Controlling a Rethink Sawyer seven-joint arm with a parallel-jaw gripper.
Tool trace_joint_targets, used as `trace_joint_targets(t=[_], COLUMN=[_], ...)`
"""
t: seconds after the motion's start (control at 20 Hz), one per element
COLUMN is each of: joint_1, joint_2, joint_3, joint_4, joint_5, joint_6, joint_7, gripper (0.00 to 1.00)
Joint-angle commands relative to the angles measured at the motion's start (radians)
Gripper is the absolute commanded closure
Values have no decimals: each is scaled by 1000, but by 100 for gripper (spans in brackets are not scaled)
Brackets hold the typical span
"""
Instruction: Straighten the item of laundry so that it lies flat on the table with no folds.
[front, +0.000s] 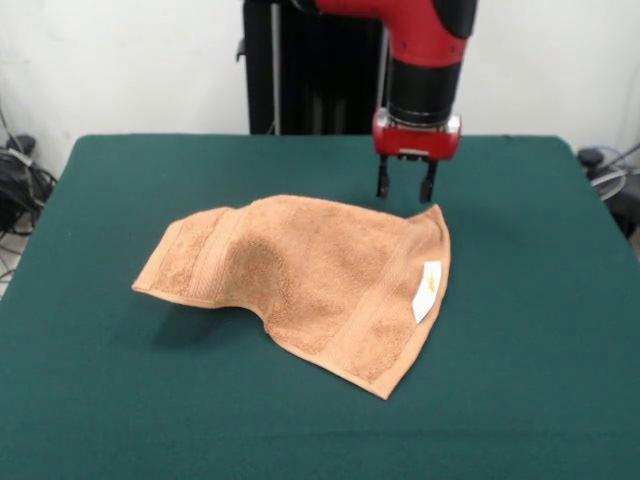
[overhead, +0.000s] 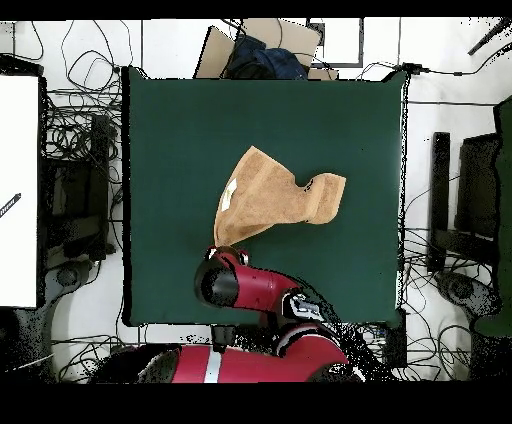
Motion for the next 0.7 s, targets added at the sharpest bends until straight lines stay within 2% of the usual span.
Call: trace_joint_targets(t=[0.05,0.3,0.7], joint_1=[38,88,272], joint_2=[60,-6,-107], joint_3=[50,6,-140], joint_4=[-19,-3,-10], joint_5=[86,125,237], joint_6=[-57,0,173], joint_7=[277,270,257], gripper=[0,0,0])
